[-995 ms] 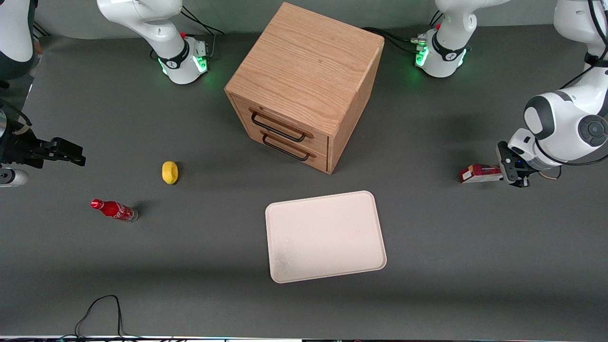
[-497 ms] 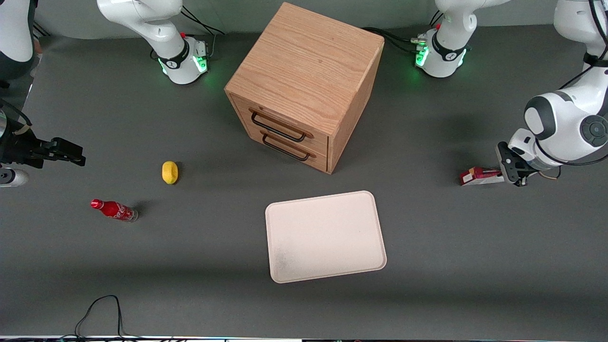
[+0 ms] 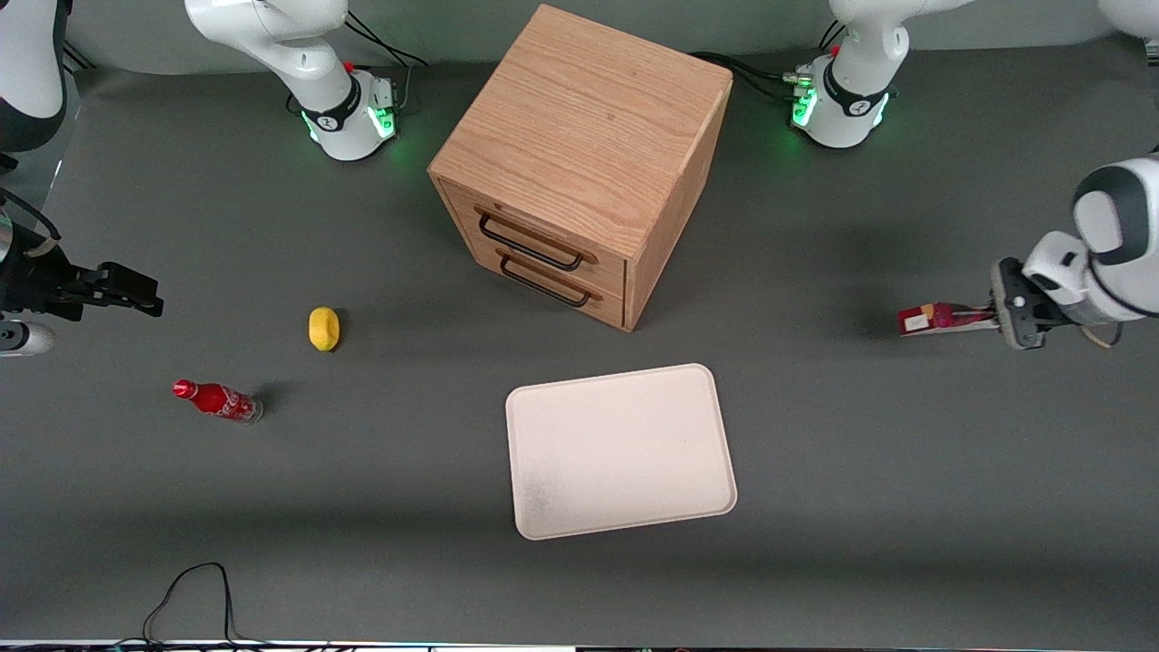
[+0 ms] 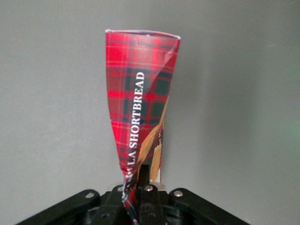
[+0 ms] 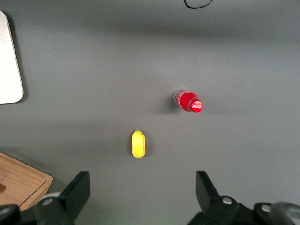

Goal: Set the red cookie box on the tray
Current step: 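Lift the cookie box upright with the left gripper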

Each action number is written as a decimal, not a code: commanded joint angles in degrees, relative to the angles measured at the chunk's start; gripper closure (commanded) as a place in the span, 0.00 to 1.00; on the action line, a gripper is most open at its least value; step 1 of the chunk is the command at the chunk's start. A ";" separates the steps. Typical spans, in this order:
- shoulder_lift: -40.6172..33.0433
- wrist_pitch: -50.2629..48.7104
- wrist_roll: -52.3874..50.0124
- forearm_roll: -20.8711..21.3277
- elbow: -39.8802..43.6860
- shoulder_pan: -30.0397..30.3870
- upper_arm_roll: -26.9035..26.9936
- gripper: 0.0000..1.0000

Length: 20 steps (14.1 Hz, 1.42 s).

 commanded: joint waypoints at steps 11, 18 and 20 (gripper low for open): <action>-3.94 -31.91 -26.48 1.86 30.63 -1.64 -3.53 1.00; 2.01 -32.17 -79.97 -2.19 39.04 -2.87 -15.65 1.00; 5.01 -31.48 -92.49 -2.01 42.49 -4.10 -18.29 1.00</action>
